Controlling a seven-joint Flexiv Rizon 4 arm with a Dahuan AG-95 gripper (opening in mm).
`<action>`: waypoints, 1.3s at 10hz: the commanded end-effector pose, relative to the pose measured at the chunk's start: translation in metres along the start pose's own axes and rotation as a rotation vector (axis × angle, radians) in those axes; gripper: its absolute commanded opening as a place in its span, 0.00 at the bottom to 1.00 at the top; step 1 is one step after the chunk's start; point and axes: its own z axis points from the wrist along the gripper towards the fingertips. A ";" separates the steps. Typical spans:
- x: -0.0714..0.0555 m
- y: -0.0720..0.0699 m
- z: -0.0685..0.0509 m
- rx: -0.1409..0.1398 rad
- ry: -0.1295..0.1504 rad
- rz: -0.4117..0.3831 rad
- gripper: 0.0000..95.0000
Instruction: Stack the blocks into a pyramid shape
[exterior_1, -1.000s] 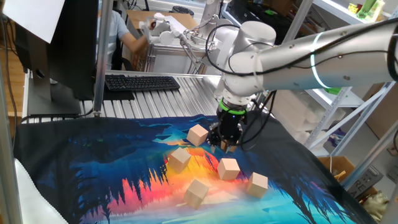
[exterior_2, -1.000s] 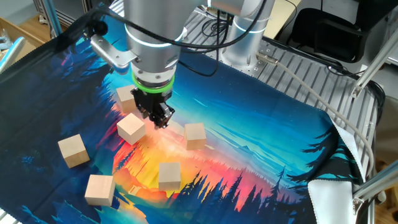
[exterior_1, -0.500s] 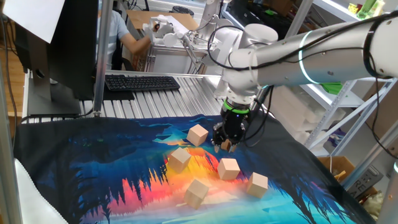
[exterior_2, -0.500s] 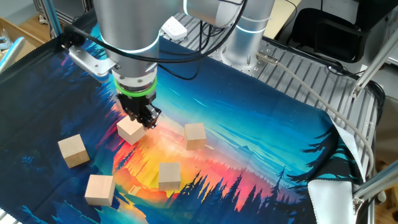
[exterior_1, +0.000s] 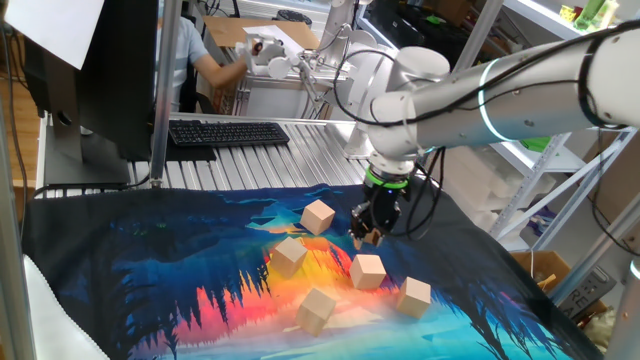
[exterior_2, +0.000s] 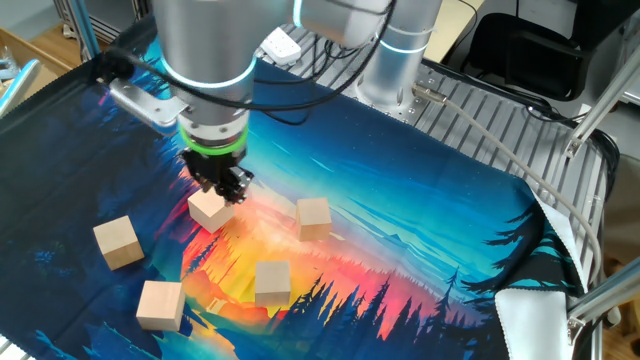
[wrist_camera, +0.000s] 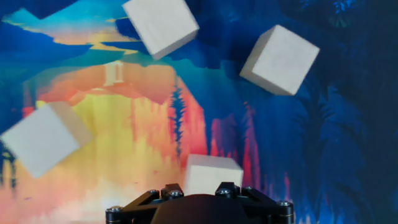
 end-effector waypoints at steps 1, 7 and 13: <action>0.002 -0.006 0.005 -0.003 -0.007 0.006 0.60; 0.006 -0.008 0.031 -0.014 -0.065 0.088 0.80; 0.009 -0.010 0.064 -0.031 -0.092 0.101 0.80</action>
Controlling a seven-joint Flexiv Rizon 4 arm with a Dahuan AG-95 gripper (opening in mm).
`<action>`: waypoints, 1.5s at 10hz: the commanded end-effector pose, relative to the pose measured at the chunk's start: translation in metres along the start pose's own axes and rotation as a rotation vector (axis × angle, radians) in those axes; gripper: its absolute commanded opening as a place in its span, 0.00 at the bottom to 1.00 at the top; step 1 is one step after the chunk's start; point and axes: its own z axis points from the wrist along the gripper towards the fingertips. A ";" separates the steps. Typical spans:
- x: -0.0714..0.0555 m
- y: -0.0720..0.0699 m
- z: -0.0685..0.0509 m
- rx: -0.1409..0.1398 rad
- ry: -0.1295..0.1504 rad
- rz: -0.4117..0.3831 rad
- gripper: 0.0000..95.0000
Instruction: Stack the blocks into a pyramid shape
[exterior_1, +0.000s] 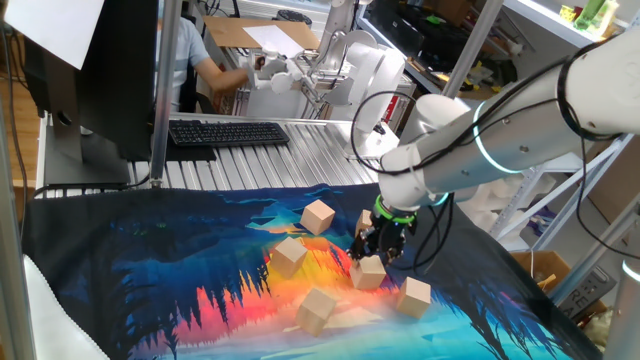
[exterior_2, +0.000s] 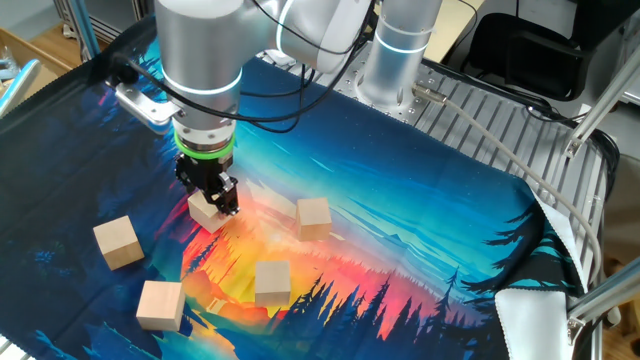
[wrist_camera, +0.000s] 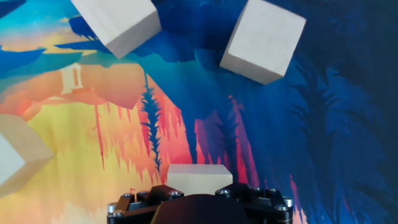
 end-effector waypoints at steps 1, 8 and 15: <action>0.000 0.000 -0.001 -0.001 0.003 -0.002 0.60; -0.002 0.006 -0.009 -0.006 0.018 -0.004 0.00; 0.000 0.050 -0.015 0.002 0.015 0.017 0.00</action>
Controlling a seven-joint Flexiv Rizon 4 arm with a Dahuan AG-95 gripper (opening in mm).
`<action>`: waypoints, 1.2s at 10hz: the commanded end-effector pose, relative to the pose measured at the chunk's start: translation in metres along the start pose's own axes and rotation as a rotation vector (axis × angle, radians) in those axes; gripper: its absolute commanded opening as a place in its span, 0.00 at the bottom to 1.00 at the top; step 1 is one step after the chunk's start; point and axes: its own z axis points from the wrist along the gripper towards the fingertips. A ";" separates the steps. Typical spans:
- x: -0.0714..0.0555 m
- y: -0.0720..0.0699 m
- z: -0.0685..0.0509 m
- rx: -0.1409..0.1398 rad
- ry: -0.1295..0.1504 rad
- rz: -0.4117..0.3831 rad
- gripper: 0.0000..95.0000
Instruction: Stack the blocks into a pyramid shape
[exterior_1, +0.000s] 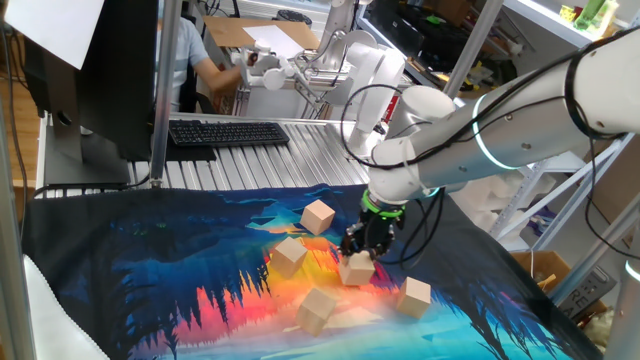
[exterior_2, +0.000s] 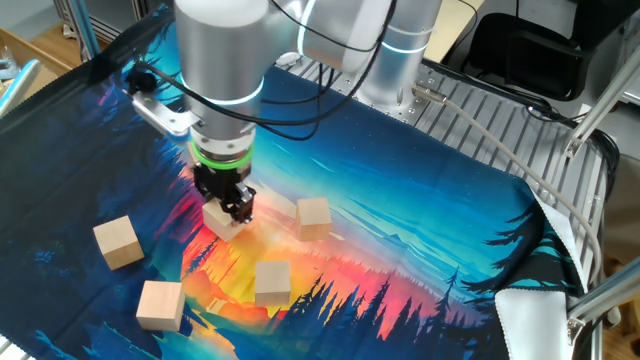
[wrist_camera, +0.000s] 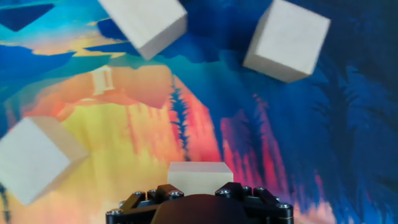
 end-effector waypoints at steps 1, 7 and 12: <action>0.001 0.004 0.005 0.006 -0.006 -0.003 0.00; 0.004 0.012 0.008 0.005 -0.013 0.039 0.60; 0.005 0.015 0.006 0.006 -0.013 0.037 1.00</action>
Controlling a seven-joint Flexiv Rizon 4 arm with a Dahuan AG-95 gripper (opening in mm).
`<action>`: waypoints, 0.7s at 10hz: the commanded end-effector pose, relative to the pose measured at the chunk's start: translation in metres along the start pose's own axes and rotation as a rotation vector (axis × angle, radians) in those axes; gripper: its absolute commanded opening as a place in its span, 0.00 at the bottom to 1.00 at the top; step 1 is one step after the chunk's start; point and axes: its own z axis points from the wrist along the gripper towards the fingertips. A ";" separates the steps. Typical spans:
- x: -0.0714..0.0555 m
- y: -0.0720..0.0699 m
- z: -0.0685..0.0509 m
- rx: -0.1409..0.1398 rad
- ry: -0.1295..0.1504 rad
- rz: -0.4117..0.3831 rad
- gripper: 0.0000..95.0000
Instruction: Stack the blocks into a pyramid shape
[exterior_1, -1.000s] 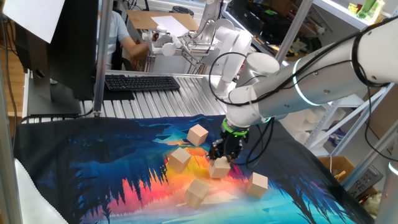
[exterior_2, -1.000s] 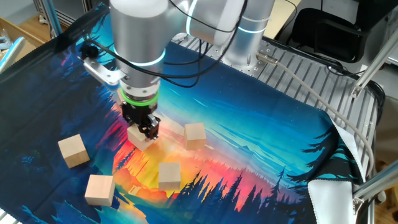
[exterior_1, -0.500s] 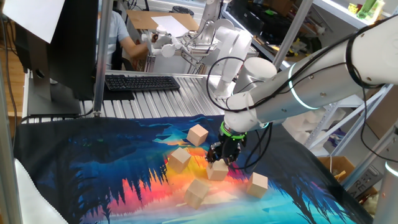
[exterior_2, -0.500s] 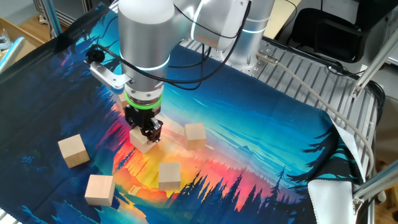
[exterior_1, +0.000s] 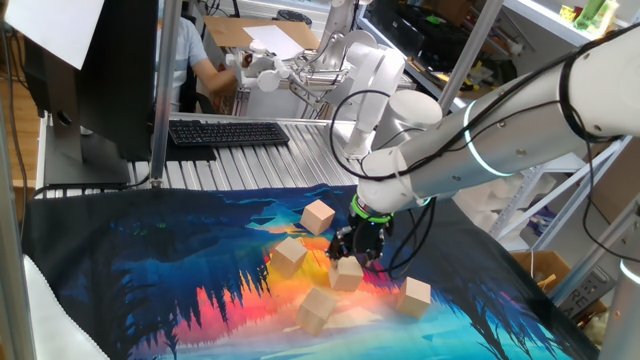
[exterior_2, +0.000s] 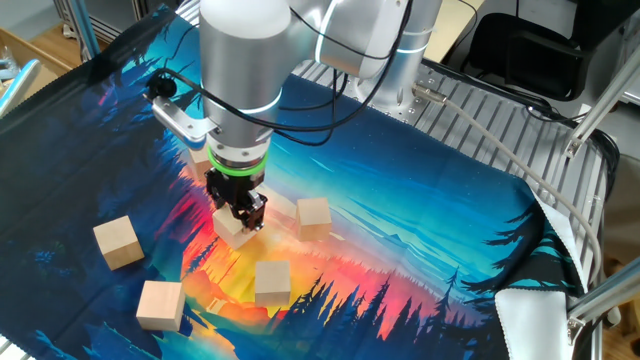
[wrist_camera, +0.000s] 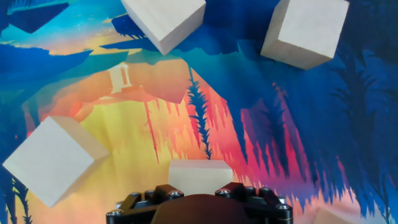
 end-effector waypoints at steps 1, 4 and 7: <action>0.001 0.001 -0.004 0.001 0.011 -0.003 1.00; 0.001 0.015 -0.025 0.012 0.026 0.047 0.80; -0.011 0.034 -0.030 0.002 0.032 0.189 0.60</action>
